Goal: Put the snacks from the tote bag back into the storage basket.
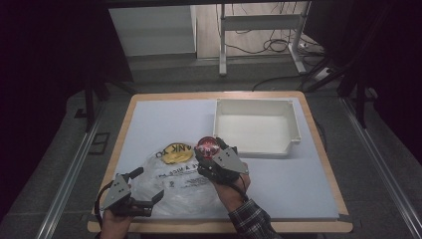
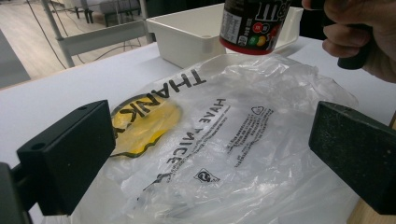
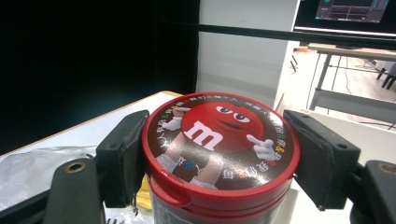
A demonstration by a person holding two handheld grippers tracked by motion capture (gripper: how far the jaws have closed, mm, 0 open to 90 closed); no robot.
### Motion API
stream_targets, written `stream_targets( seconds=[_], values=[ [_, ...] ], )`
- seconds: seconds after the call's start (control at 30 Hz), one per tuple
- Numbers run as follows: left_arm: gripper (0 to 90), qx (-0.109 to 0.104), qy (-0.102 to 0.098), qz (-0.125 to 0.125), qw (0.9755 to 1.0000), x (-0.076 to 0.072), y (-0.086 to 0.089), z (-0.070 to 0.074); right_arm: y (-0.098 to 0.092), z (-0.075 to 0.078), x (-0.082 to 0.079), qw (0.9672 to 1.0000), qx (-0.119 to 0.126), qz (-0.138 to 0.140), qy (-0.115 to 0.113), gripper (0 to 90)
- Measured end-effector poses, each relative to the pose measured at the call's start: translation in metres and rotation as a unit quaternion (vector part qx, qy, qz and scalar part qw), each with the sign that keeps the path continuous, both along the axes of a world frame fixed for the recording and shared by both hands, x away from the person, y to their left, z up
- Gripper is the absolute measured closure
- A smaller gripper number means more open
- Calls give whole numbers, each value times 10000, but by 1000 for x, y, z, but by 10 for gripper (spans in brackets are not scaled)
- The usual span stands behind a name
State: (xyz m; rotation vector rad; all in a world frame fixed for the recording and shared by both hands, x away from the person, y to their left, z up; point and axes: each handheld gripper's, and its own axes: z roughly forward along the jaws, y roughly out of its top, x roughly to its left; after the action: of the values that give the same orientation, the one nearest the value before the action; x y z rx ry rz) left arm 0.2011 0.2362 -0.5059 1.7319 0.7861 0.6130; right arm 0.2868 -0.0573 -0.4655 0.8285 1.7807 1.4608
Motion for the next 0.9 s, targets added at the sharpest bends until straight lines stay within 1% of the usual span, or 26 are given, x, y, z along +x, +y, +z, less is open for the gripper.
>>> stream_targets(
  seconds=[0.2,0.6,0.9],
  values=[
    [4,7,0,-1,10000,0,0,0,-10,2,2,9999,-34,-120,-15,263],
    [4,12,-3,10,10000,0,0,0,-32,1,9,9990,-82,-432,8,263],
    [4,3,-5,9,10000,0,1,0,-45,0,17,9982,-97,-586,33,263]
  ],
)
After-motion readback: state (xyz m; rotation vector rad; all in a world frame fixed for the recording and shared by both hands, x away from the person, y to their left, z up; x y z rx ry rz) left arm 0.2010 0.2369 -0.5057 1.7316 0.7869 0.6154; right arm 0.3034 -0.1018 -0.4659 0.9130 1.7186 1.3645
